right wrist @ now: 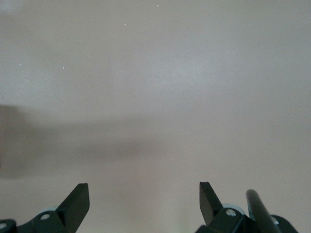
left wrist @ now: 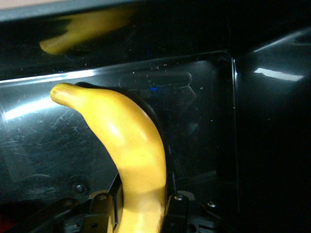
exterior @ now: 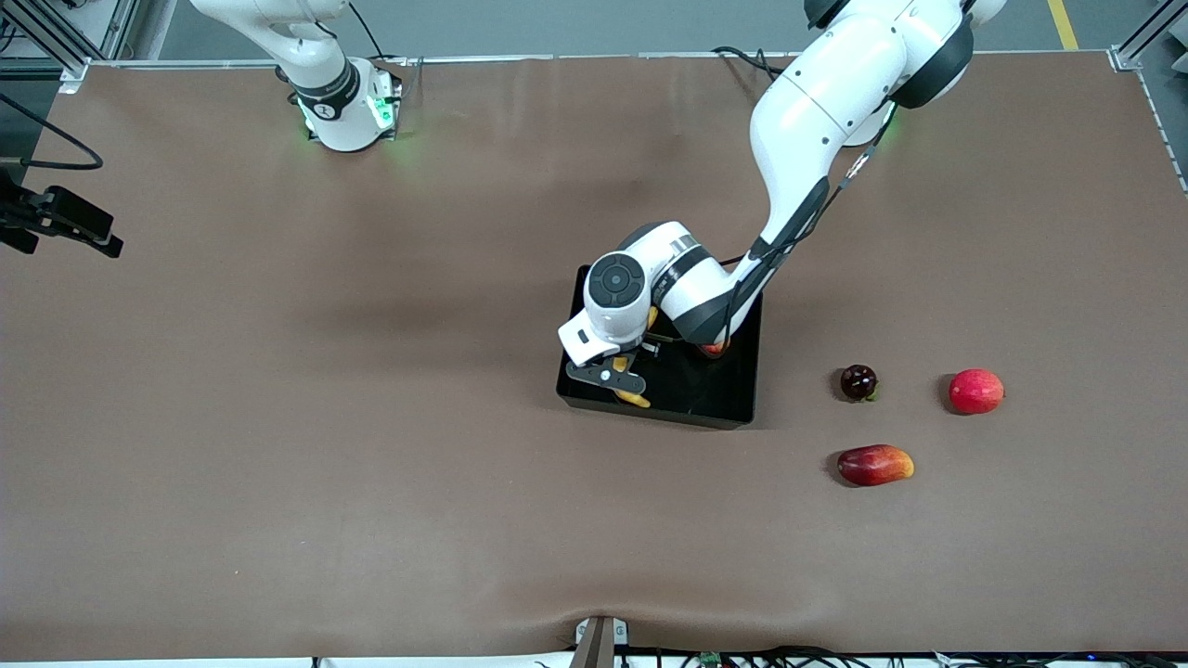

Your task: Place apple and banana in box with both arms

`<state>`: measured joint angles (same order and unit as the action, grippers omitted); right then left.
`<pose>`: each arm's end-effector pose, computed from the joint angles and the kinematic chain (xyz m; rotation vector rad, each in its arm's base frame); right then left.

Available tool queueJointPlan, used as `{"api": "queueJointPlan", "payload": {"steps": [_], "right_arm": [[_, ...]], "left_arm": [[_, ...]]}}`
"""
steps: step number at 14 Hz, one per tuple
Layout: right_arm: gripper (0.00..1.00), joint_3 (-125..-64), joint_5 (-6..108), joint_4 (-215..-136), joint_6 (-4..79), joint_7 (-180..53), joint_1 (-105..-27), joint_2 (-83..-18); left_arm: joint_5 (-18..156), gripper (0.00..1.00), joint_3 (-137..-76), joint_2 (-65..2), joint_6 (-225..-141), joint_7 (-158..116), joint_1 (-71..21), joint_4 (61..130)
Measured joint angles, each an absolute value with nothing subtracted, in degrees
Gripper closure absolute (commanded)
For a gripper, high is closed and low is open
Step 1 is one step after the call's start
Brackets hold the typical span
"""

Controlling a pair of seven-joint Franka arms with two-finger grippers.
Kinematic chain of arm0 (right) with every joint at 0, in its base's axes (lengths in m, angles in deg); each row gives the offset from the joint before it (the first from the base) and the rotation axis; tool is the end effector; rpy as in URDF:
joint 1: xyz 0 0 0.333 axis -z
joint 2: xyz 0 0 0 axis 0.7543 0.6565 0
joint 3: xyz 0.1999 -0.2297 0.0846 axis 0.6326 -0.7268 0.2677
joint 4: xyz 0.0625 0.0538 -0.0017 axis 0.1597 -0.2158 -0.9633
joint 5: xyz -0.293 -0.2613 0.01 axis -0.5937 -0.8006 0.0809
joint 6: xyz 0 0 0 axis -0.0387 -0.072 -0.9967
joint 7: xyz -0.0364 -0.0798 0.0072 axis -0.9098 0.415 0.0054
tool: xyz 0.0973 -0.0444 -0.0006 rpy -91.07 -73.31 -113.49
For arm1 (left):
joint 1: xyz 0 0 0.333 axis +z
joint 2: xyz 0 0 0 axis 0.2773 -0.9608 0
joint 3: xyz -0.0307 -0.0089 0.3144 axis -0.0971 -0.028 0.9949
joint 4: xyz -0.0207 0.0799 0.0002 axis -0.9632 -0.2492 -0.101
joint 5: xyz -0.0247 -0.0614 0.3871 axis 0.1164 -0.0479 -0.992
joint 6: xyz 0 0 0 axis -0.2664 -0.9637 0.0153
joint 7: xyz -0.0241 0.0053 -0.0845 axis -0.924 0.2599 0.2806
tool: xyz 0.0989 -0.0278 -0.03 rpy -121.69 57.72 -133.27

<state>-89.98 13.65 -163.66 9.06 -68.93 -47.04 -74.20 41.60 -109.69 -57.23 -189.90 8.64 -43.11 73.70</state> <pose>0.5503 -0.0310 0.6433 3.1305 -0.0942 -0.0024 0.5360 -0.4953 0.1970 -3.0982 0.4356 0.0760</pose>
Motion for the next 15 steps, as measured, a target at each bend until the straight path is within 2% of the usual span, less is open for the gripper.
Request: {"api": "queueJointPlan", "payload": {"steps": [4,6,11,15], "right_arm": [[0.00,-90.00,13.65,-163.66,9.05,-68.93,-47.04,-74.20],[0.00,-90.01,13.65,-163.66,9.05,-68.93,-47.04,-74.20],[0.00,-90.03,13.65,-163.65,8.99,-68.93,-47.04,-74.20],[0.00,-90.04,13.65,-163.63,8.99,-68.93,-47.04,-74.20]], "left_arm": [[39.73,0.00,-109.33,-56.85,-190.00,8.63,-43.10,72.66],[38.59,0.00,-108.37,-54.48,-188.03,8.63,-42.61,71.25],[38.54,0.00,-107.85,-38.16,-177.59,7.45,-32.55,69.62],[42.28,0.00,-108.10,-28.18,-164.91,4.80,-22.66,70.18]]}}
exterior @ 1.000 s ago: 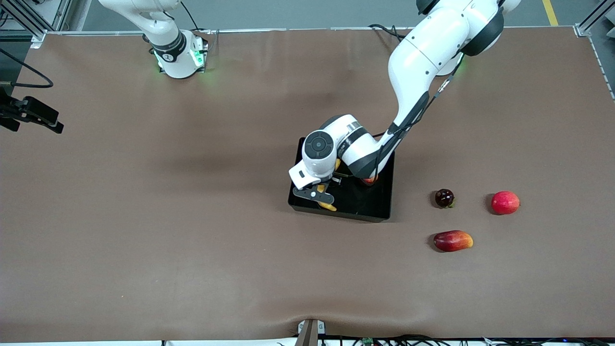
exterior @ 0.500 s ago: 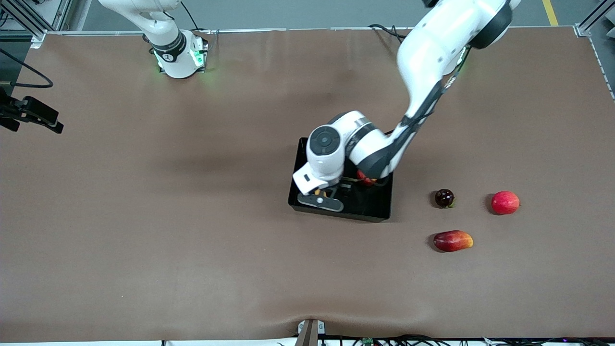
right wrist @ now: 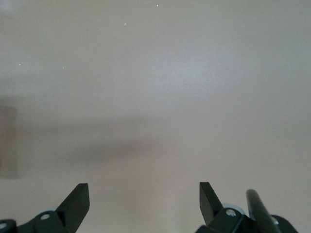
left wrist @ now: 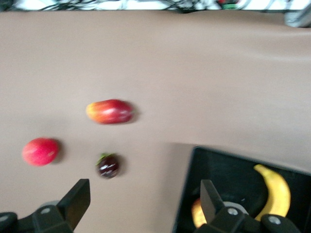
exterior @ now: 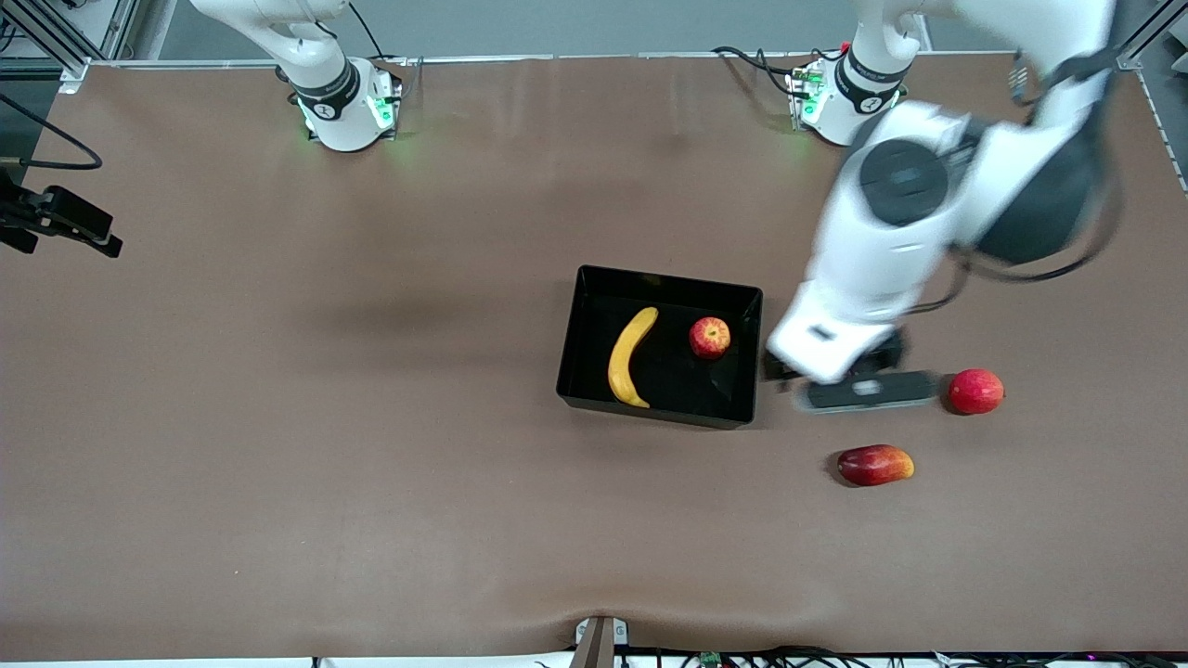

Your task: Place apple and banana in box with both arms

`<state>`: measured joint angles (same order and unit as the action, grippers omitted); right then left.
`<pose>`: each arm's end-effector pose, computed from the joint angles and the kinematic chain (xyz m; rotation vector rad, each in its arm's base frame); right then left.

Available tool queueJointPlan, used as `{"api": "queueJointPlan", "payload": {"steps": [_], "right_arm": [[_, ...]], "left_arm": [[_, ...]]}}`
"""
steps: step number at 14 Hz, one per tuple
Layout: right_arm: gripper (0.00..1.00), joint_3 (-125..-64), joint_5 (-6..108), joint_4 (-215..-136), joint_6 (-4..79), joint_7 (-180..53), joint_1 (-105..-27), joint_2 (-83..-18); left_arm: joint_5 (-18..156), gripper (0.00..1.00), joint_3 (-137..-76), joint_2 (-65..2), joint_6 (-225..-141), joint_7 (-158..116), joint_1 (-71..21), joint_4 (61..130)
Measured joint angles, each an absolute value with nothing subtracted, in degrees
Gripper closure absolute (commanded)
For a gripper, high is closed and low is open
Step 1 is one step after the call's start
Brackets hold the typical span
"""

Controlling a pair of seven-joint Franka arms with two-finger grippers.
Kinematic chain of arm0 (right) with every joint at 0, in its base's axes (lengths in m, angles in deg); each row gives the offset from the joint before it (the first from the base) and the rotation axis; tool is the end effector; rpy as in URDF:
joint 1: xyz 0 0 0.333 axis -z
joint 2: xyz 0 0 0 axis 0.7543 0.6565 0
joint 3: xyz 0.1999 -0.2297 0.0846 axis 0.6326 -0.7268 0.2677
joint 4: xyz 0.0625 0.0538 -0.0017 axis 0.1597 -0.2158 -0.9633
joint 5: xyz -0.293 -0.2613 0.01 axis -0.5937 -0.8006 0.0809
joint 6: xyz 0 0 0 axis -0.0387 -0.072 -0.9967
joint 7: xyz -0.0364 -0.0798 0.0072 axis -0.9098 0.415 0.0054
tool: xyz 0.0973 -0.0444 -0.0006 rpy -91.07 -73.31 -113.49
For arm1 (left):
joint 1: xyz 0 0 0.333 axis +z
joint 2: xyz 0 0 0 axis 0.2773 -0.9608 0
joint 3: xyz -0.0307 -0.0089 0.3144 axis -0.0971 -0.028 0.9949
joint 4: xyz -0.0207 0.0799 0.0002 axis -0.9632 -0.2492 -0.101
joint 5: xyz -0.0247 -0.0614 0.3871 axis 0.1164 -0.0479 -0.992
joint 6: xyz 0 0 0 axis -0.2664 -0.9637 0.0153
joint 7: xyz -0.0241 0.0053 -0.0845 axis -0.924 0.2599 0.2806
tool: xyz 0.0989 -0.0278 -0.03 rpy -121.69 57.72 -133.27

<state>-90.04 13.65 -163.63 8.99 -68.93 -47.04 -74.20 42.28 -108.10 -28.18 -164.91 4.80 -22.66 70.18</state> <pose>0.5501 -0.0316 0.6434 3.1304 -0.0959 -0.0035 0.6354 -0.2335 0.5367 -2.9929 -0.1360 -0.1924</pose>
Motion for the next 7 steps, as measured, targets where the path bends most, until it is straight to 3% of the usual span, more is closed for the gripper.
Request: {"api": "queueJointPlan", "payload": {"steps": [7], "right_arm": [[0.00,-90.05,13.65,-163.64,9.07,-68.93,-47.04,-74.20]], "left_arm": [[47.53,0.00,-108.11,-16.32,-150.51,-9.74,-8.86,71.17]]}}
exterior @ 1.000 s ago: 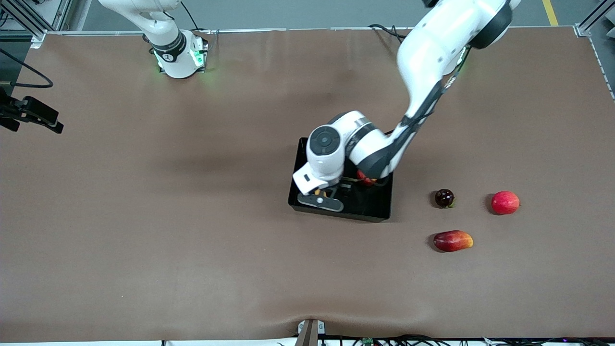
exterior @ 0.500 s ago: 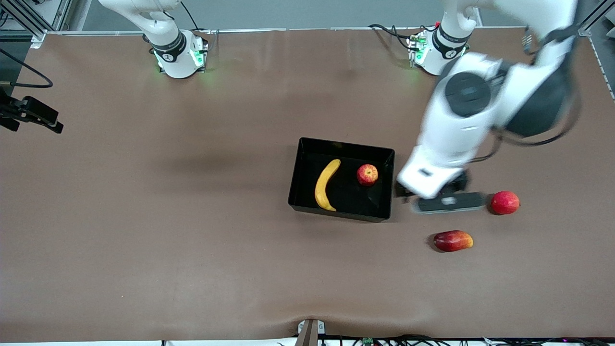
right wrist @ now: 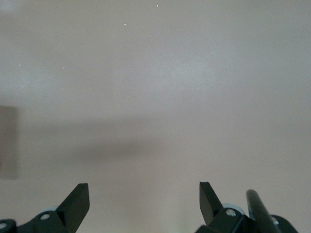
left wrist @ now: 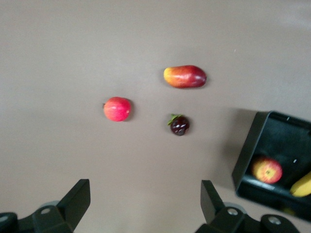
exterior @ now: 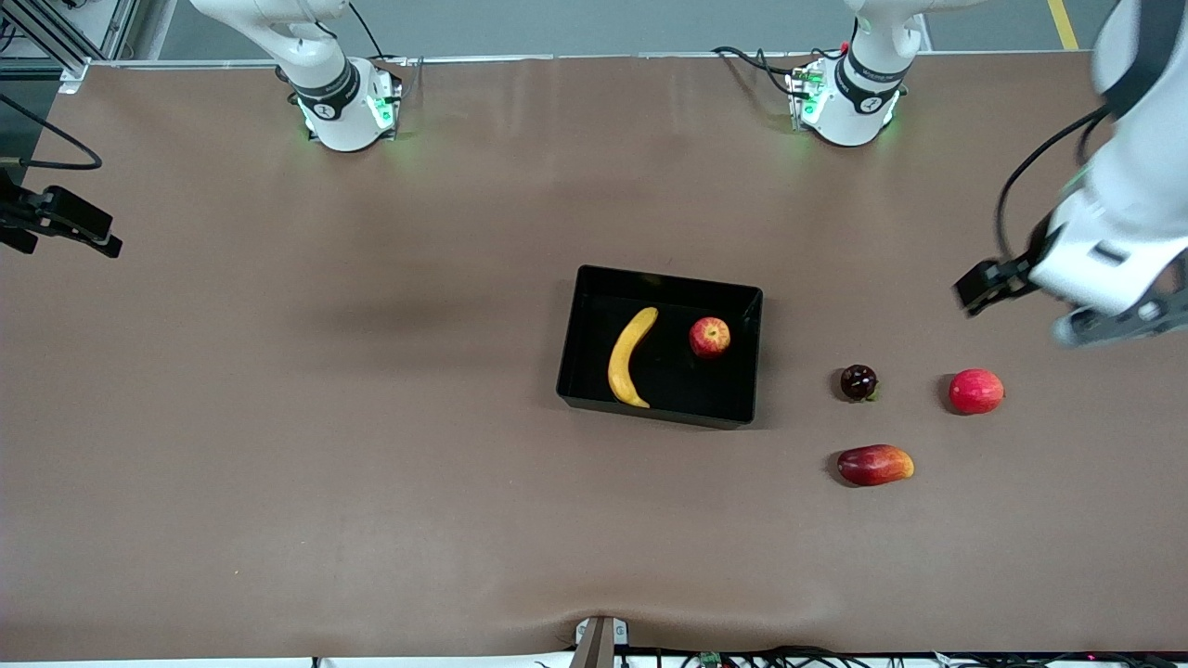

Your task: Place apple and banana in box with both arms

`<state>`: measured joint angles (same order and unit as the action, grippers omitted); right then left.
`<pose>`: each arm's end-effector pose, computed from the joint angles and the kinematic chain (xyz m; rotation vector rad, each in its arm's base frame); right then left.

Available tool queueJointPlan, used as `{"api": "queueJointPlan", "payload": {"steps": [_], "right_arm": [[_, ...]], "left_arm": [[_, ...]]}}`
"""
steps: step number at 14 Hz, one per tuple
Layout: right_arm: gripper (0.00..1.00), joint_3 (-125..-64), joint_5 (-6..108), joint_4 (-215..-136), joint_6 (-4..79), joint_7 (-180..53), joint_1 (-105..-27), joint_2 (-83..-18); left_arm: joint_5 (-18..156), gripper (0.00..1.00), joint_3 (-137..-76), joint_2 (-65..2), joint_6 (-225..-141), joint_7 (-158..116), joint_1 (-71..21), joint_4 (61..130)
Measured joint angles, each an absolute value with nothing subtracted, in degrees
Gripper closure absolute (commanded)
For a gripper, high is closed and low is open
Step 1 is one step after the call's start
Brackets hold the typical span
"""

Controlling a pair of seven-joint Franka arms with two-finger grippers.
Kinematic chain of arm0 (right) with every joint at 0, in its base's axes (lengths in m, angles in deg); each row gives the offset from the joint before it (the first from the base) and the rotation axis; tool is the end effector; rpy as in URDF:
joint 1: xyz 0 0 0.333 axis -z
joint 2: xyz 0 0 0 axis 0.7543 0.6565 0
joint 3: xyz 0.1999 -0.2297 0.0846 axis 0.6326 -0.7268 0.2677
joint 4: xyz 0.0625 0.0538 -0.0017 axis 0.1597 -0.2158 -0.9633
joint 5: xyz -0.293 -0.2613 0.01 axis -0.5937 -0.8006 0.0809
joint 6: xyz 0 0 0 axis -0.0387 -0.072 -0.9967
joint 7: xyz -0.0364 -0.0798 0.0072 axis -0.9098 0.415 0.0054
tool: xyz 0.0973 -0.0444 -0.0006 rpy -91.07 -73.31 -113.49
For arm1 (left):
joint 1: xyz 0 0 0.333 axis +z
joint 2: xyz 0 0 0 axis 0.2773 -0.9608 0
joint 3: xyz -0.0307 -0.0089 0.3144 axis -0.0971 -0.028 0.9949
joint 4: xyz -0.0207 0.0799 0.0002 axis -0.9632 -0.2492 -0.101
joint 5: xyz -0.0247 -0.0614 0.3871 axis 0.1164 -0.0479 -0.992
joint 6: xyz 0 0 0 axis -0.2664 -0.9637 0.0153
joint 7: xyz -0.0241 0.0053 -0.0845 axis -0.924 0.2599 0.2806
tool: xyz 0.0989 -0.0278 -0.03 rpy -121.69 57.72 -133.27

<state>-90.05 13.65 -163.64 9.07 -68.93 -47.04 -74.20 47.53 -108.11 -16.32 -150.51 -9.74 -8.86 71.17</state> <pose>0.5503 -0.0317 0.6435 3.1304 -0.0961 -0.0016 0.5928 -0.0825 0.6331 -2.9741 -0.1707 -0.0207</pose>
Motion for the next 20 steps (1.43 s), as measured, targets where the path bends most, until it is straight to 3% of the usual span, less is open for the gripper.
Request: {"api": "queueJointPlan", "payload": {"steps": [4,7,9,20], "right_arm": [[0.00,-90.06,13.65,-163.64,9.07,-68.93,-47.04,-74.20],[0.00,-90.06,13.65,-163.63,9.07,-68.93,-47.04,-74.20],[0.00,-90.06,13.65,-163.64,9.07,-68.93,-47.04,-74.20],[0.00,-90.06,13.65,-163.64,9.07,-68.93,-47.04,-74.20]], "left_arm": [[50.61,0.00,-105.32,-10.77,-151.89,-19.92,-4.92,77.22],[54.05,0.00,-96.82,-5.91,-155.31,-21.20,-11.69,84.58],[55.53,0.00,-94.28,-3.39,-155.55,-21.34,-13.71,87.10],[57.92,0.00,-93.99,-1.35,-155.04,-21.58,-14.46,88.84]]}}
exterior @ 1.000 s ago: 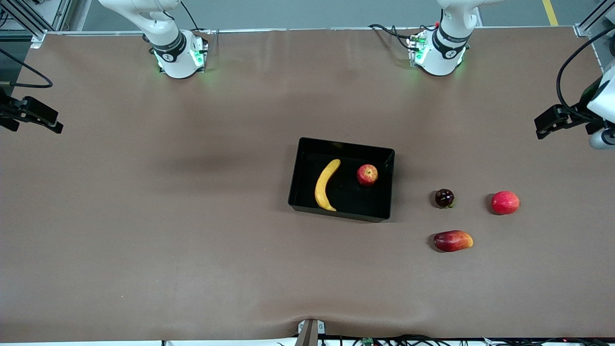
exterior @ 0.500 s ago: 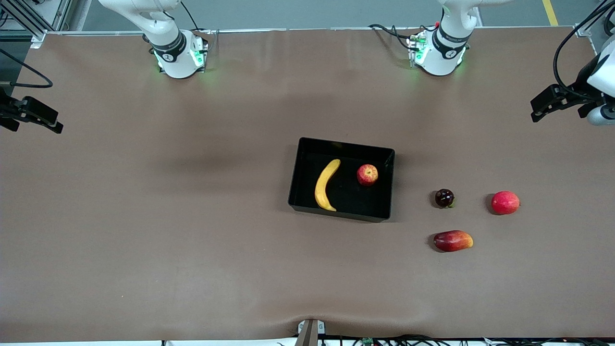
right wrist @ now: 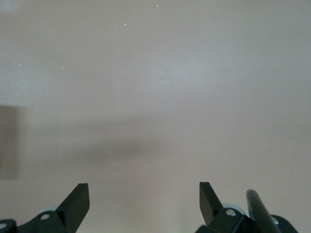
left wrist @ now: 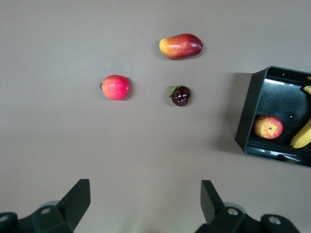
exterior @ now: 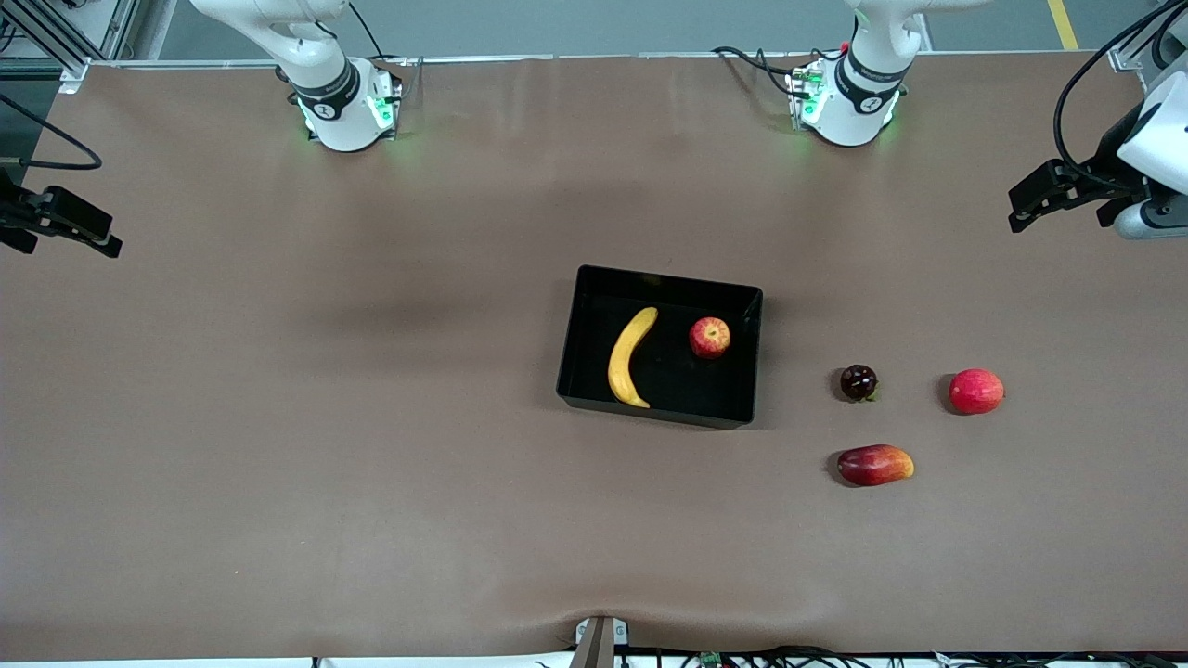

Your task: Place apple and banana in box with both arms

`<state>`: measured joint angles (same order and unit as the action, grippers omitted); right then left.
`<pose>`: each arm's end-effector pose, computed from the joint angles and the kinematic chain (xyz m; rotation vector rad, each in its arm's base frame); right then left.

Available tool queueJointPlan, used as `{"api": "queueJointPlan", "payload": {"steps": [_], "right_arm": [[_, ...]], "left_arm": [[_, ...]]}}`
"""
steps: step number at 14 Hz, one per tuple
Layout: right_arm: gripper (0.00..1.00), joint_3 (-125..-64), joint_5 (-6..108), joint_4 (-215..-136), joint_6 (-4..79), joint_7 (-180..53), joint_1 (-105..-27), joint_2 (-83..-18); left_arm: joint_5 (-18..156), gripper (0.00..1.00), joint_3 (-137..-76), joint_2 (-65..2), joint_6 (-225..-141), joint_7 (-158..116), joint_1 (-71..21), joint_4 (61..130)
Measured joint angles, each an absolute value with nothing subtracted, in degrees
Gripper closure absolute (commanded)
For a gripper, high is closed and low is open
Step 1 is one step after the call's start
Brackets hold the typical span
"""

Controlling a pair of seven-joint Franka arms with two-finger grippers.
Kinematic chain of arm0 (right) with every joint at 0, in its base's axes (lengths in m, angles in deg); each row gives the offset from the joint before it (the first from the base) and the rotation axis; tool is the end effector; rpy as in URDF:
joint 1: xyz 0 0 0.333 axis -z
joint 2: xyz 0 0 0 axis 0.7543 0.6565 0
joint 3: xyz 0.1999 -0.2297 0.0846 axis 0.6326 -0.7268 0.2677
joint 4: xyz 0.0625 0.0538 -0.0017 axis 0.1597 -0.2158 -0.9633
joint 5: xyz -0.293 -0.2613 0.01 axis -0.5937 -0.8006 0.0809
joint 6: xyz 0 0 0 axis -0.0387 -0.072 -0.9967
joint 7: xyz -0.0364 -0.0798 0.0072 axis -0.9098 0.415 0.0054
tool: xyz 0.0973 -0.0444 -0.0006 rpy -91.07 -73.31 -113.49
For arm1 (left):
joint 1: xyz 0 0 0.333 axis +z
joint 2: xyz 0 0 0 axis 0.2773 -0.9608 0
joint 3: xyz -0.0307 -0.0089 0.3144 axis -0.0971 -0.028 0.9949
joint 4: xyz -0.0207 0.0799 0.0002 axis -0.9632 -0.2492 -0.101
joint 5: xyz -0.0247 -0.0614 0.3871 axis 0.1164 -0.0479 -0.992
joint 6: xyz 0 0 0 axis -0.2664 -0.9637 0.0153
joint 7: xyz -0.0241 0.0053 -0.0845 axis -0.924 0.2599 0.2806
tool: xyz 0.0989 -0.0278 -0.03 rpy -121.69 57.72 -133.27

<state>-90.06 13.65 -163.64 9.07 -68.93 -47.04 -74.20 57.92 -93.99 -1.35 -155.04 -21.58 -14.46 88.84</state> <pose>0.5503 -0.0318 0.6435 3.1304 -0.0964 -0.0016 0.5264 -0.0338 0.6367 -3.0914 -0.0512 0.0040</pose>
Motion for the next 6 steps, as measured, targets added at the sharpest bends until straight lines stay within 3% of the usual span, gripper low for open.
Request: {"api": "queueJointPlan", "payload": {"steps": [6], "right_arm": [[0.00,-90.06,13.65,-163.64,9.07,-68.93,-47.04,-74.20]], "left_arm": [[59.75,0.00,-94.15,-1.31,-154.54,-19.12,-14.57,88.38]]}}
